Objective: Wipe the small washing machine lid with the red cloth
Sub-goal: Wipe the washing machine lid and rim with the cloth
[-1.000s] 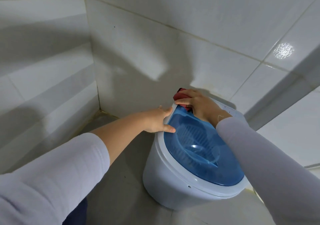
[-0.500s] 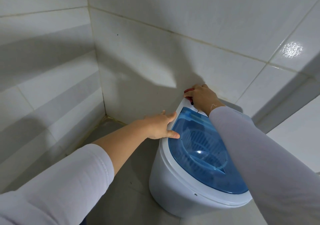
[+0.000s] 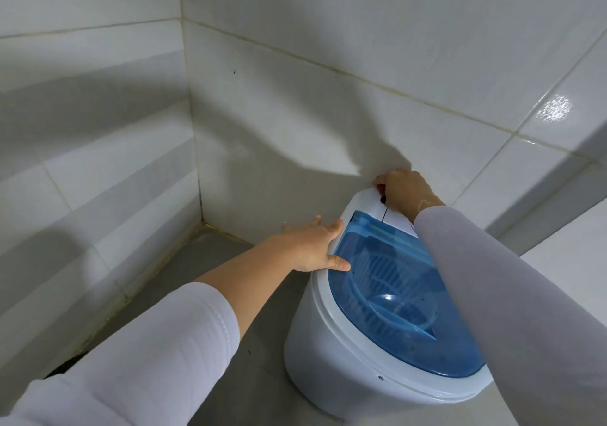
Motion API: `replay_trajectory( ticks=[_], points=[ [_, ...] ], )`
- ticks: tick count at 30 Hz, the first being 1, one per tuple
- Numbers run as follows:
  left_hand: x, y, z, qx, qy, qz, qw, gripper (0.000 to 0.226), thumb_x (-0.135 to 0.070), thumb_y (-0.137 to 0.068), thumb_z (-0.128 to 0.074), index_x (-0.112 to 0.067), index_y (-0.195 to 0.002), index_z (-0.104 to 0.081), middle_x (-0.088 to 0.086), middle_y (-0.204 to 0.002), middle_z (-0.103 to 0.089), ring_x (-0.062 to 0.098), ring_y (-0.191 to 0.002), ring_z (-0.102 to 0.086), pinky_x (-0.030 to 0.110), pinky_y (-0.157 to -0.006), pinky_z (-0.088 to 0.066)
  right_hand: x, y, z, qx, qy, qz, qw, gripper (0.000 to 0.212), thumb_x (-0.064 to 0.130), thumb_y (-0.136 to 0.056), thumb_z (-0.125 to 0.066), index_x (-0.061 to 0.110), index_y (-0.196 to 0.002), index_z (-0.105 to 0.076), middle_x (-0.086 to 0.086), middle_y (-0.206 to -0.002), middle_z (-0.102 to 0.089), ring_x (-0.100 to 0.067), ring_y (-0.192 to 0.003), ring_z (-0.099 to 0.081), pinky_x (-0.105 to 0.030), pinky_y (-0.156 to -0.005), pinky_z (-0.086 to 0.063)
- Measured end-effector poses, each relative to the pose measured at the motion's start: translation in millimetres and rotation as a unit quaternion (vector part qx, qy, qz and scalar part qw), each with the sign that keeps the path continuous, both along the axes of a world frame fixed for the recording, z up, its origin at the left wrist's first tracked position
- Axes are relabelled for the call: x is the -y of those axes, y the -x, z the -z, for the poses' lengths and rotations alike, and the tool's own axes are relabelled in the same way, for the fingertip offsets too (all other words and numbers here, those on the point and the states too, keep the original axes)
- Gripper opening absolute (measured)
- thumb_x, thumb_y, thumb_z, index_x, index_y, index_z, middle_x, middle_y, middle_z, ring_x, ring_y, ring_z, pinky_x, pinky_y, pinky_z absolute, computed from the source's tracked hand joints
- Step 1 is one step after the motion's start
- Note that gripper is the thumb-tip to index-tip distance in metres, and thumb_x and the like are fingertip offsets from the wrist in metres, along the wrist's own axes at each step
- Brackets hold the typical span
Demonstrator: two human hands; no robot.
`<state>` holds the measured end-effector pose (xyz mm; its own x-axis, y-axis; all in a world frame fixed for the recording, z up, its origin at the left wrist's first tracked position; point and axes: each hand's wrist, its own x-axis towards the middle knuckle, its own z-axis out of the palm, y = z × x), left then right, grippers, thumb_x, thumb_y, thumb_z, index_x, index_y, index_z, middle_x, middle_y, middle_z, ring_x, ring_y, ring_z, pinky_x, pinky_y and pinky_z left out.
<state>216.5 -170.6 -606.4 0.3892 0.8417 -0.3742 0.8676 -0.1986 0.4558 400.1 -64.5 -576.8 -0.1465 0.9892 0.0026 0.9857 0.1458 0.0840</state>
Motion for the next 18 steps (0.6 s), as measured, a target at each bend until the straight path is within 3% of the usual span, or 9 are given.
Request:
replay_trajectory(
  ticks=[1, 3, 6, 12, 18],
  points=[
    [0, 0, 1, 0.002, -0.001, 0.000, 1.000, 0.087, -0.055, -0.088, -0.052, -0.028, -0.152, 0.002, 0.010, -0.161, 0.003, 0.024, -0.149, 0.005, 0.060, -0.116, -0.001, 2, -6, -6, -0.019, 0.009, 0.011, 1.000, 0.028, -0.003, -0.081, -0.047, 0.017, -0.070, -0.061, -0.013, -0.099, -0.065, -0.038, -0.101, -0.057, -0.035, -0.074, -0.043],
    [-2, -1, 3, 0.001, -0.008, 0.003, 1.000, 0.088, -0.055, -0.088, -0.053, -0.027, -0.152, 0.001, 0.011, -0.161, 0.002, 0.025, -0.149, 0.004, 0.060, -0.116, -0.002, 5, -20, -21, -0.086, 0.007, 0.048, 0.995, 0.035, -0.001, -0.084, -0.044, 0.018, -0.102, -0.067, -0.011, -0.113, -0.064, -0.036, -0.109, -0.054, -0.036, -0.088, -0.045],
    [-4, 0, 9, 0.004, -0.017, 0.008, 1.000, 0.089, -0.056, -0.087, -0.052, -0.027, -0.152, 0.002, 0.010, -0.161, 0.002, 0.025, -0.149, 0.004, 0.059, -0.117, -0.005, 8, -43, -37, -0.140, 0.000, 0.085, 0.986, 0.048, 0.004, -0.089, -0.043, 0.025, -0.130, -0.051, -0.012, -0.134, -0.054, -0.034, -0.122, -0.046, -0.033, -0.104, -0.036],
    [-4, 1, 10, 0.001, -0.020, 0.011, 1.000, 0.090, -0.056, -0.088, -0.051, -0.029, -0.152, 0.006, 0.009, -0.161, 0.005, 0.025, -0.149, 0.005, 0.058, -0.117, -0.006, 11, -48, -23, -0.142, 0.049, 0.120, 0.981, 0.047, 0.014, -0.092, -0.047, 0.021, -0.138, -0.040, -0.017, -0.137, -0.050, -0.035, -0.124, -0.045, -0.034, -0.102, -0.036],
    [-6, 2, 13, 0.001, -0.018, 0.014, 1.000, 0.090, -0.057, -0.088, -0.050, -0.030, -0.151, 0.008, 0.007, -0.161, 0.004, 0.021, -0.149, 0.007, 0.059, -0.117, -0.006, 19, -31, -12, -0.105, 0.037, 0.096, 0.989, 0.050, 0.010, -0.087, -0.048, 0.021, -0.136, -0.044, -0.015, -0.129, -0.057, -0.035, -0.116, -0.051, -0.035, -0.093, -0.043]
  ],
)
